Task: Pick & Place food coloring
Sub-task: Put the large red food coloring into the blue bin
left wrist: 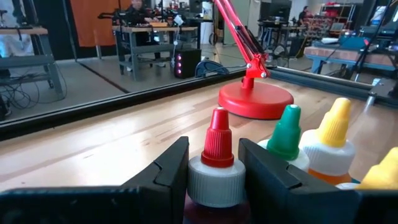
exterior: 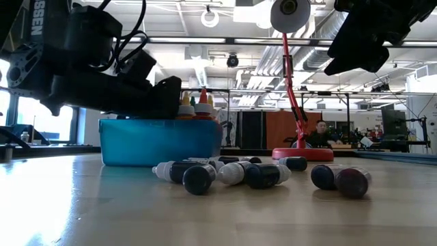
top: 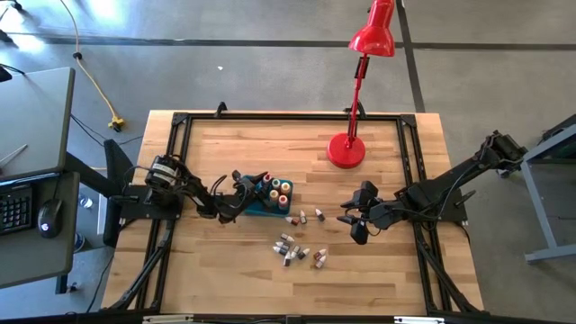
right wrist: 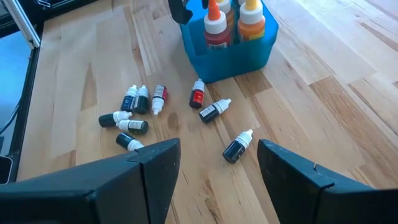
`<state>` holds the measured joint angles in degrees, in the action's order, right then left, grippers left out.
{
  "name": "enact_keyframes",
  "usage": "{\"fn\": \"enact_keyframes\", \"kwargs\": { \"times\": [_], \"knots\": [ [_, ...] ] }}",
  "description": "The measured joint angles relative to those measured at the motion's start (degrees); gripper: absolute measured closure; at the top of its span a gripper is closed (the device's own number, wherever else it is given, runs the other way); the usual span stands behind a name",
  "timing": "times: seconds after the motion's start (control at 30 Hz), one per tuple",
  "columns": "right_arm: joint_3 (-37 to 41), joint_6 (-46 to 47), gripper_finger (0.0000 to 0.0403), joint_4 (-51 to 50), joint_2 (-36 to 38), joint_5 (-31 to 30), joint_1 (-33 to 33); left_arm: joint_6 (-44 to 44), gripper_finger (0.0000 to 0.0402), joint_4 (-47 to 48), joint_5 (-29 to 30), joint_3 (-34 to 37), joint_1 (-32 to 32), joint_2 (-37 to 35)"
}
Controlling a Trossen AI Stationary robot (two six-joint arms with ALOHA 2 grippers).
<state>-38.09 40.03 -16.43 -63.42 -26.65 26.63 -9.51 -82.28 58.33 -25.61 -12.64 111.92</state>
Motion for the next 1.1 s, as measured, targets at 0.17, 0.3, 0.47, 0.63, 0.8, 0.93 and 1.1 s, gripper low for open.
{"fn": "enact_keyframes", "kwargs": {
  "times": [0.17, 0.3, 0.47, 0.63, 0.8, 0.93, 1.1],
  "knots": [
    [0.0, 0.0, 0.0194, 0.0, 0.0, 0.0, 0.0, -0.21, 0.0282, 0.06, 0.77, 0.0, 0.0, 0.0],
    [0.0, 0.0, 0.0194, 0.0, 0.0, 0.02, 0.0, 0.17, 0.0271, -0.09, 1.7, 0.0, -0.04, 0.0],
    [0.0, 0.0, 0.0194, 0.0, 0.0, 0.02, 0.0, 0.51, 0.0235, 0.07, 2.05, 0.07, -0.02, 0.0],
    [0.0, 0.0, 0.0194, 0.0, 0.0, 0.02, 0.0, 3.54, 0.0211, -0.26, 5.21, 0.07, -0.24, -0.55],
    [0.0, 0.0, 0.0194, 0.0, 0.0, 0.02, 0.0, 8.43, 0.0209, -0.59, 5.44, 0.07, -0.98, -4.02],
    [0.0, 0.0, 0.0194, 0.0, 0.0, 0.02, 0.0, 13.74, 0.0209, -0.71, 5.49, 0.07, -1.7, -8.15],
    [0.0, -0.02, 0.0194, 0.0, 0.0, 0.04, 0.0, 21.02, 0.0208, -0.26, 6.71, 0.04, -5.05, -14.07]
  ]
}}
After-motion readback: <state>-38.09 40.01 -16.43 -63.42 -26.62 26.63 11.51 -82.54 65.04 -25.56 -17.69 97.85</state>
